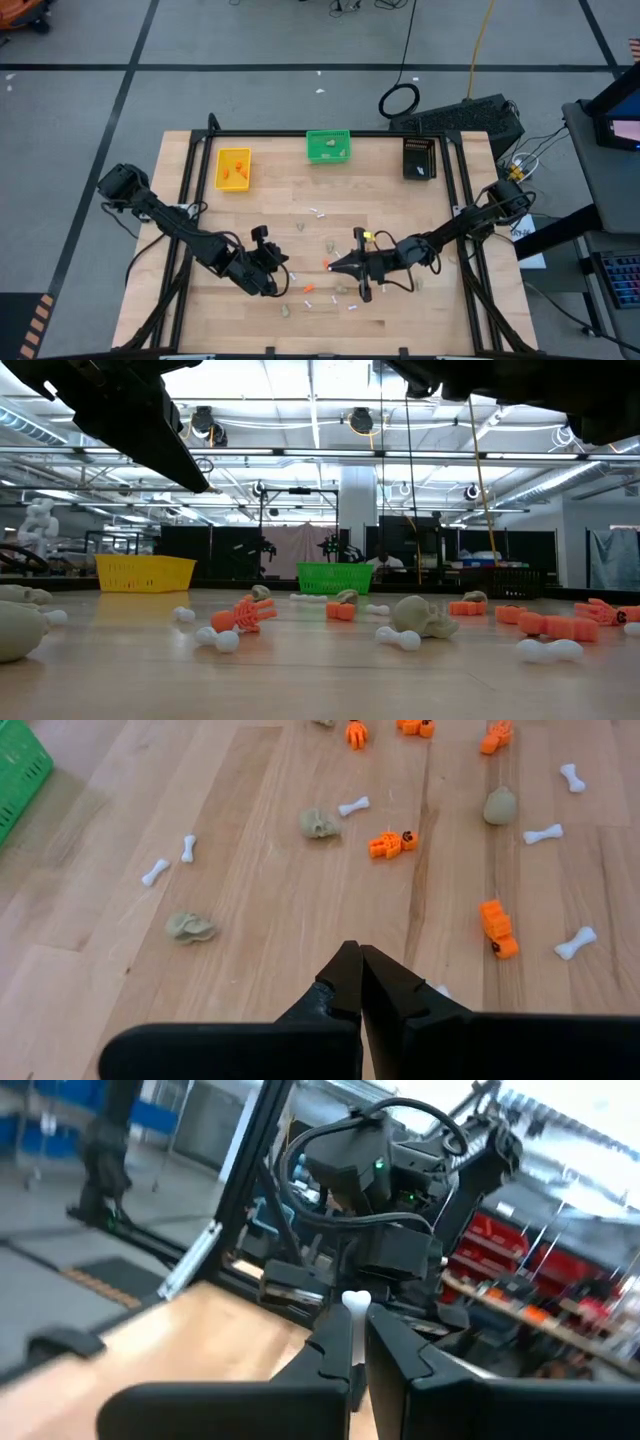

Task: Sort Halloween decoration
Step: Put the white bone toy into the black bin

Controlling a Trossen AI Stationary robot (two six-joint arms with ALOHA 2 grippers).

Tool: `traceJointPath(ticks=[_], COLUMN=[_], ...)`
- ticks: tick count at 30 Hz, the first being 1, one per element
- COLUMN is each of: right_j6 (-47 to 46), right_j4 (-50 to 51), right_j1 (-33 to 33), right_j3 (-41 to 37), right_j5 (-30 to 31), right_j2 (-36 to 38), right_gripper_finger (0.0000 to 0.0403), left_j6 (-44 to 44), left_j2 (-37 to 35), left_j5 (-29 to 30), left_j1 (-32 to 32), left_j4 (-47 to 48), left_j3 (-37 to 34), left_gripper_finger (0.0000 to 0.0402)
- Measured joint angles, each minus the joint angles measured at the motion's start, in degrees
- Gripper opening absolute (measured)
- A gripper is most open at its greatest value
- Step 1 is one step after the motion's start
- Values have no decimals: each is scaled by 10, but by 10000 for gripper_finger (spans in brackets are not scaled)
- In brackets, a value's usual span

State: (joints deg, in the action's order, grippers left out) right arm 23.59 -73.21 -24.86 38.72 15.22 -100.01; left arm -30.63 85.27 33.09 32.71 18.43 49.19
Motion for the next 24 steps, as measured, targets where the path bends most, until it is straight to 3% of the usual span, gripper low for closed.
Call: traceJointPath(ticks=[7, 13, 18, 21, 24], right_j6=[-136, -198, -226, -239, -267], right_j4=[-3, -3, 1, 48, 181], right_j1=[1, 1, 1, 7, 20], right_j3=[0, 0, 0, 0, 0], right_j5=[1, 2, 50, 78, 88], right_j2=[0, 0, 6, 46, 122], right_gripper_finger=[0, 0, 0, 0, 0], left_j6=[0, -1, -1, -1, -1], left_j2=[0, 0, 0, 0, 0], left_j5=[0, 0, 0, 0, 0], left_j1=[0, 0, 0, 0, 0], left_j4=[0, 0, 0, 0, 0], left_j3=[0, 0, 0, 0, 0], left_gripper_finger=[6, 6, 6, 6, 6])
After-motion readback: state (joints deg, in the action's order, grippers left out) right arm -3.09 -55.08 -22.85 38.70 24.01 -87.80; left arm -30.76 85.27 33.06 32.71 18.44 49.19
